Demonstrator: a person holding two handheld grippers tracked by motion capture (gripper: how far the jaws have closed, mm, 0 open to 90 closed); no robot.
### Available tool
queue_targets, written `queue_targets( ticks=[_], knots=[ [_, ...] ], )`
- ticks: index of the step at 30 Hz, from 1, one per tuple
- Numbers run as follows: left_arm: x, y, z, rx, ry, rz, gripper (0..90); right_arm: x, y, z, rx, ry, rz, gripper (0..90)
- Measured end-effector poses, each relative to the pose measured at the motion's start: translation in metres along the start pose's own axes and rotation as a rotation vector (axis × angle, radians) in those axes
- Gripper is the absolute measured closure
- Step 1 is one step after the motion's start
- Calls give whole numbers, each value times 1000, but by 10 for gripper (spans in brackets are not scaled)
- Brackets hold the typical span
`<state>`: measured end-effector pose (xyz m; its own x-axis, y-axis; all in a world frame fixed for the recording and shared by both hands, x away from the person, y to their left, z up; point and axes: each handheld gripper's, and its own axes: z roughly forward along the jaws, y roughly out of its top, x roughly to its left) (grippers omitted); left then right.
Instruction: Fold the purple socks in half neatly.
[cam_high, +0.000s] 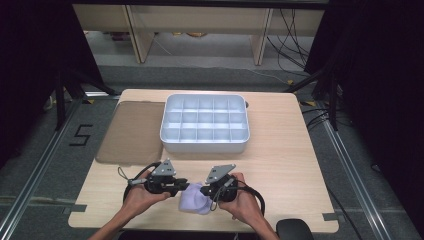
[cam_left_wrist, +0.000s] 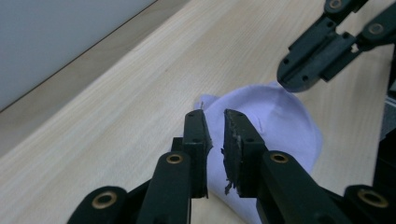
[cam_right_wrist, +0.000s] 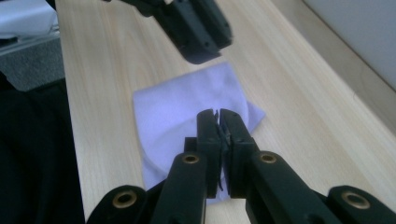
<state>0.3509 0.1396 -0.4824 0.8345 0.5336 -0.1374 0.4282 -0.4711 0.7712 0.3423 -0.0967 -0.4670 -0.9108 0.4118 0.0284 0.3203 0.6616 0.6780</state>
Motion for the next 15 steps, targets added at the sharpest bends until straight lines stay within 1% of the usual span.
queue_targets(
  ticks=[1, 2, 3, 4, 5, 6, 8, 9, 10, 11, 12, 13, 14, 15],
  knots=[
    [-1, -3, -2, 0, -4, -19, 785, 0, 1, 0, -1, -5, -3, 877],
    [-1, -6, -3, 1, -2, -22, 784, 1, 2, 0, 1, 6, -5, 877],
    [-2, -10, -5, 5, -3, -16, 783, 2, 3, 1, 6, 13, -4, 877],
    [-2, -10, -5, 5, -3, -16, 783, 2, 3, 1, 6, 13, -4, 877],
    [-4, -16, -8, 13, -5, -31, 780, 5, 3, 6, 11, 22, -22, 877],
    [-4, -18, -10, 18, -10, -38, 779, 7, 3, 7, 28, 31, -30, 877],
    [-5, -20, -11, 15, -9, -45, 771, 9, 2, 11, 57, 33, -33, 877],
    [-5, -21, -12, 4, -25, -50, 771, 9, 2, 11, 57, 33, -33, 877],
    [-7, -23, -14, 1, -33, -71, 770, 8, 1, 13, 84, 47, -40, 874],
    [-8, -24, -16, -6, -41, -74, 770, 8, -3, 17, 118, 52, -34, 874],
    [-9, -25, -18, -1, -36, -51, 770, 8, -3, 17, 118, 52, -34, 874],
    [-11, -26, -19, -10, -36, -60, 769, 9, -6, 19, 136, 53, -26, 875],
    [-11, -27, -21, -7, -37, -60, 768, 9, -7, 22, 151, 55, -39, 875],
    [-9, -28, -22, -6, -27, -71, 764, 9, -8, 26, 164, 52, -38, 878]
  ],
)
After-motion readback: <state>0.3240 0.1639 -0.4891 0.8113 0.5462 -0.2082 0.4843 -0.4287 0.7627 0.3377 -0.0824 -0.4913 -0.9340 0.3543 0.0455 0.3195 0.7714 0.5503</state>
